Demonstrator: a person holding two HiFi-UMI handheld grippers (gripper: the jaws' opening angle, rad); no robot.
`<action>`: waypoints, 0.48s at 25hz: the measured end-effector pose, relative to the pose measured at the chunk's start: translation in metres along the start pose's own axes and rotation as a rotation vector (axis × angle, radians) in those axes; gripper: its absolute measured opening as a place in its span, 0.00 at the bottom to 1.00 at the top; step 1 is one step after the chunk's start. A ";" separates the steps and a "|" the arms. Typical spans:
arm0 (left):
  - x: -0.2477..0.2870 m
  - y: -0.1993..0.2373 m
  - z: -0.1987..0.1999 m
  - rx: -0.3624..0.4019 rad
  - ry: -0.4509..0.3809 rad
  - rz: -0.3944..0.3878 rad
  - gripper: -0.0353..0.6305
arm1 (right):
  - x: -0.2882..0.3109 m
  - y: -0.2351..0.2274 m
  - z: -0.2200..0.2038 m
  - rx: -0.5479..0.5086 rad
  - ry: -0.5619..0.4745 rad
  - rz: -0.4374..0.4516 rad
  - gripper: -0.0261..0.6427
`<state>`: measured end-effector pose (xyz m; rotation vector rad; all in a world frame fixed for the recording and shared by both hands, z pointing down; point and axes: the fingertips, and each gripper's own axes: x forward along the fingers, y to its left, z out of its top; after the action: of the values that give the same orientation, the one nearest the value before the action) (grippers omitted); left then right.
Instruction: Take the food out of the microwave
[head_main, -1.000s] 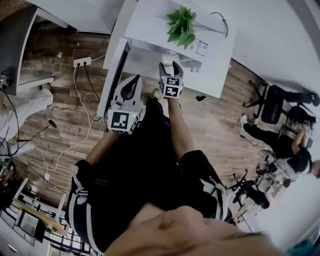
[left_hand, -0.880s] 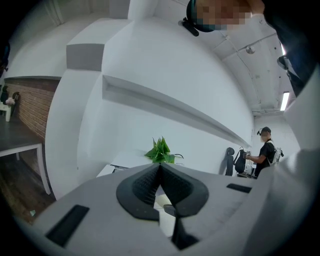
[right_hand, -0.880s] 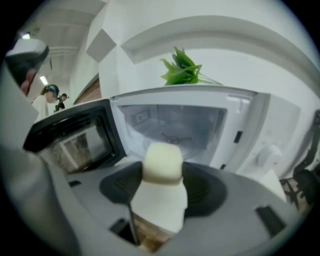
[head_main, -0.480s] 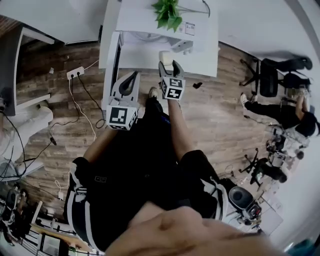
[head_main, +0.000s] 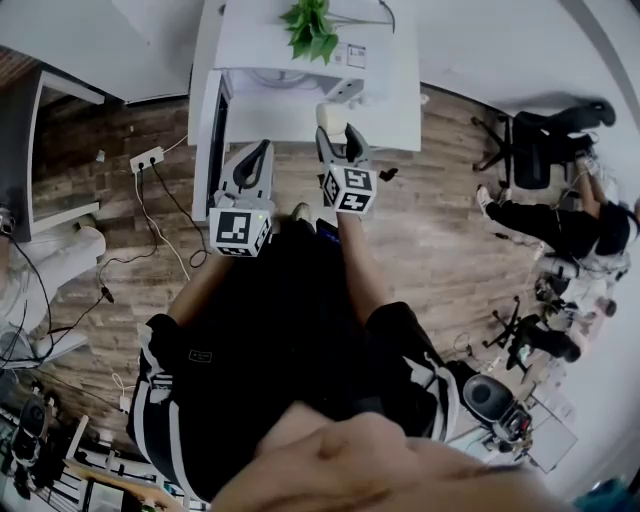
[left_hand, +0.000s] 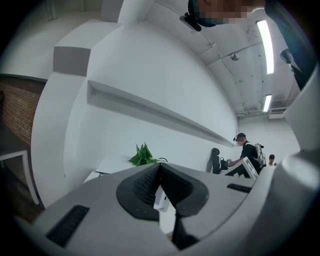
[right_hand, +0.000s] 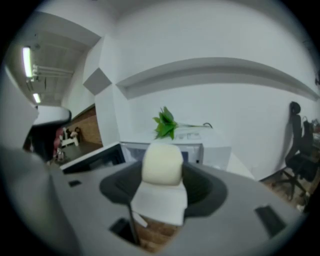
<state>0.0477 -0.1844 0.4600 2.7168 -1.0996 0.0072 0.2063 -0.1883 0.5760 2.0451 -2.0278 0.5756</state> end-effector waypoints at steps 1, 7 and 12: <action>0.001 -0.002 0.001 0.002 -0.003 0.007 0.10 | -0.003 -0.001 0.003 -0.003 -0.006 0.005 0.46; 0.010 -0.009 0.003 0.012 -0.015 0.058 0.10 | -0.020 -0.013 0.013 0.015 -0.039 0.029 0.46; 0.017 -0.010 0.008 0.026 -0.030 0.101 0.10 | -0.034 -0.023 0.024 0.015 -0.070 0.055 0.46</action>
<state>0.0663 -0.1900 0.4517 2.6891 -1.2530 -0.0038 0.2325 -0.1664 0.5437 2.0518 -2.1315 0.5375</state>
